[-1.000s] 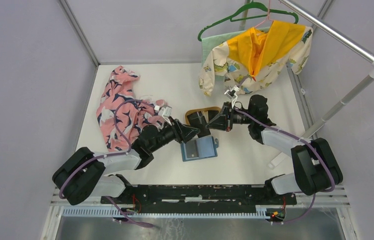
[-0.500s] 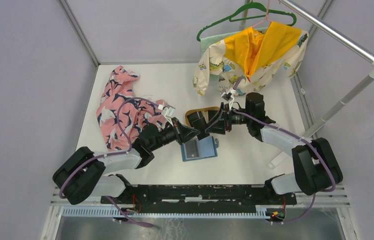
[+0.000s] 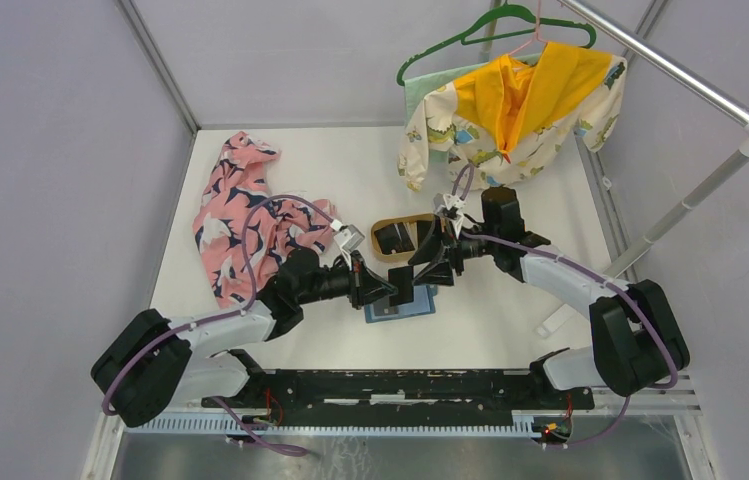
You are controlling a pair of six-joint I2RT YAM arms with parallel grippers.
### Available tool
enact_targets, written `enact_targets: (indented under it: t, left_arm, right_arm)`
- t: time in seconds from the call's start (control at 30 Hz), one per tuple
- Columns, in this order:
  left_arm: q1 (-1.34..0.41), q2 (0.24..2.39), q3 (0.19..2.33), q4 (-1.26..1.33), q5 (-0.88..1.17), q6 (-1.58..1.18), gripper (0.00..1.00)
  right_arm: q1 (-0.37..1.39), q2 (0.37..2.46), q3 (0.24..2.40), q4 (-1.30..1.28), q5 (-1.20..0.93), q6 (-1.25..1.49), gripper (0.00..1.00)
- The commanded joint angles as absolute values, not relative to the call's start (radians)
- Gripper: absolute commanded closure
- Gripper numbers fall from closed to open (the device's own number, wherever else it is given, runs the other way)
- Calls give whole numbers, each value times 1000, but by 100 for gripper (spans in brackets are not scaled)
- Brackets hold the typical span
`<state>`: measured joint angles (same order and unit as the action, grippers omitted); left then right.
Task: Put the credit cards into the card holder
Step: Insert the credit card into the card holder.
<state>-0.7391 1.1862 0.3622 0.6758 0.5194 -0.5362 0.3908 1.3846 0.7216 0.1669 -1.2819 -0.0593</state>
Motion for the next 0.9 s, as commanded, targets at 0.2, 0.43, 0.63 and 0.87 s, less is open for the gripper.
enact_targets:
  t: [0.2,0.43,0.63,0.87]
  left_arm:
    - [-741,1196,436,587,602,-414,98]
    - [-743,1198,445,572,612,-410,98]
    - [-742,1158,449,491,473,-428,70]
    - [-743,1020,421,265,136,-489,53]
  right_arm:
    - [419,1374,768,47,-1323,-207,56]
    - [432,1375,775,43,-1348,-210,88]
    - [426,1347,775,12,-1286,-219,100]
    - [332,1357,677,136,-1156,-18,100]
